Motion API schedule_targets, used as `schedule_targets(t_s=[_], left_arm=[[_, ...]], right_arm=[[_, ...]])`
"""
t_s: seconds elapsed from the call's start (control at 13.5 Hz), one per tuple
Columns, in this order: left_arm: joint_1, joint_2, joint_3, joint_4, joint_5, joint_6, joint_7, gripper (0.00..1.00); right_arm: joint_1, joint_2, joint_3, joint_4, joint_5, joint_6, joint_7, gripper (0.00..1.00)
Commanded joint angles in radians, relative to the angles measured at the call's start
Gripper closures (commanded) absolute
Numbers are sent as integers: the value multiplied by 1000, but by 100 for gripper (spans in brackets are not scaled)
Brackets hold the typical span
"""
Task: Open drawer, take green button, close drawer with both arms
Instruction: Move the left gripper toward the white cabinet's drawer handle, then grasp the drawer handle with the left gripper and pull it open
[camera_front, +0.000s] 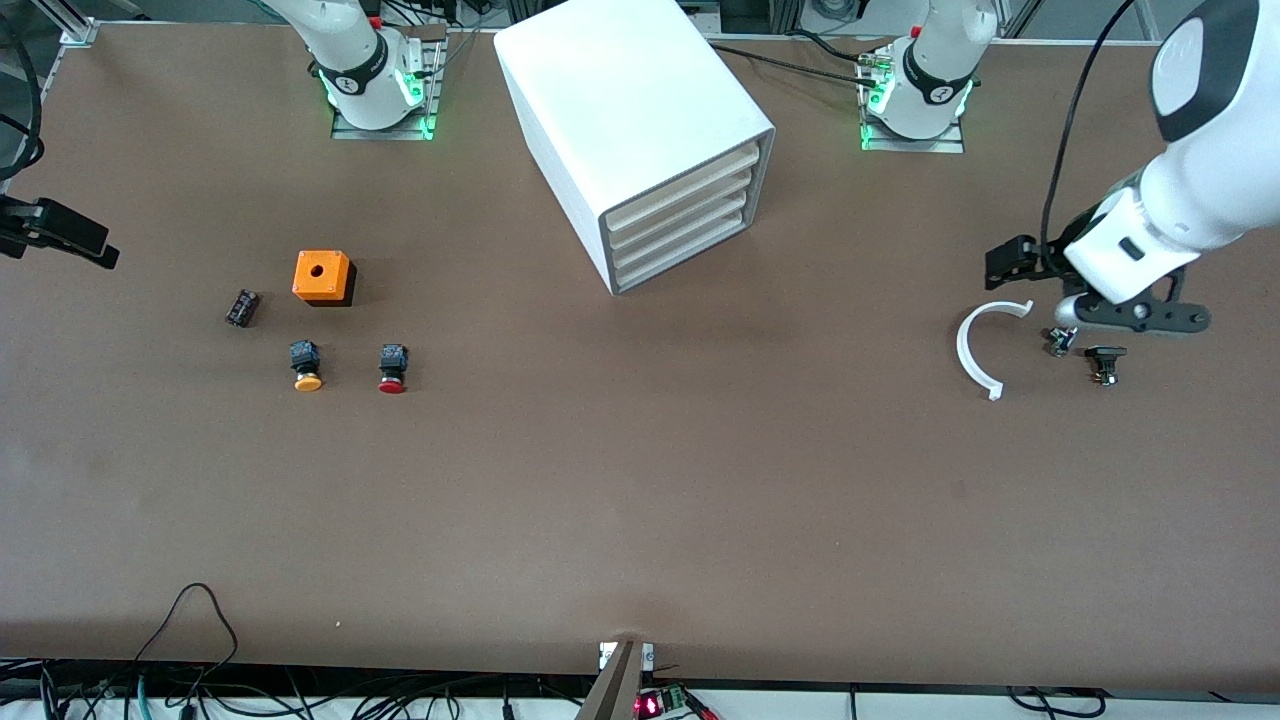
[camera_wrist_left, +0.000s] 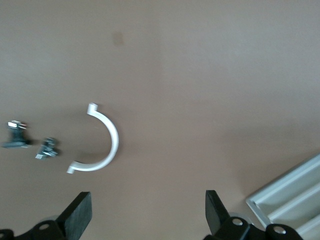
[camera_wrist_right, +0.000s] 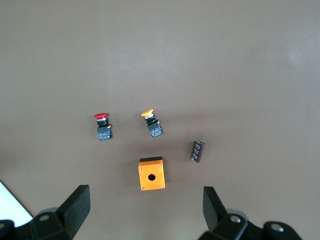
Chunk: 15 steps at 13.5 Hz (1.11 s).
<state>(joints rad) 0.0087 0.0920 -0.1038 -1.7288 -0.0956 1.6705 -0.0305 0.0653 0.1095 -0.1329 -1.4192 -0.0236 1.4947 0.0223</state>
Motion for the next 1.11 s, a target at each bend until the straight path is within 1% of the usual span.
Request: schedule_targets(t_s=[0.0, 0.15, 0.3, 0.52, 0.59, 0.74, 0.89, 1.04], left_arm=[[16, 64, 1, -67, -145, 1, 52, 0], [17, 136, 1, -118, -303, 14, 55, 0], [11, 213, 1, -165, -460, 29, 61, 0], [-32, 366, 1, -198, -683, 46, 243, 0], [-50, 405, 1, -201, -720, 52, 280, 0], [-88, 449, 1, -213, -824, 52, 364, 0], [-121, 463, -2, -274, -941, 95, 505, 0], [-127, 463, -33, -331, -984, 138, 599, 0]], right_arm=[[-10, -30, -2, -30, 17, -5, -60, 0], [-9, -34, -1, -38, 17, -5, -48, 0], [-10, -71, -1, -81, 17, 8, -48, 0], [-10, -157, -2, -196, 16, 56, -48, 0], [-10, -166, -1, -205, 16, 55, -50, 0], [-9, -166, -1, -202, 14, 47, -50, 0], [-9, -166, 1, -202, 14, 47, -50, 0], [-9, -166, 1, -201, 14, 45, -50, 0]])
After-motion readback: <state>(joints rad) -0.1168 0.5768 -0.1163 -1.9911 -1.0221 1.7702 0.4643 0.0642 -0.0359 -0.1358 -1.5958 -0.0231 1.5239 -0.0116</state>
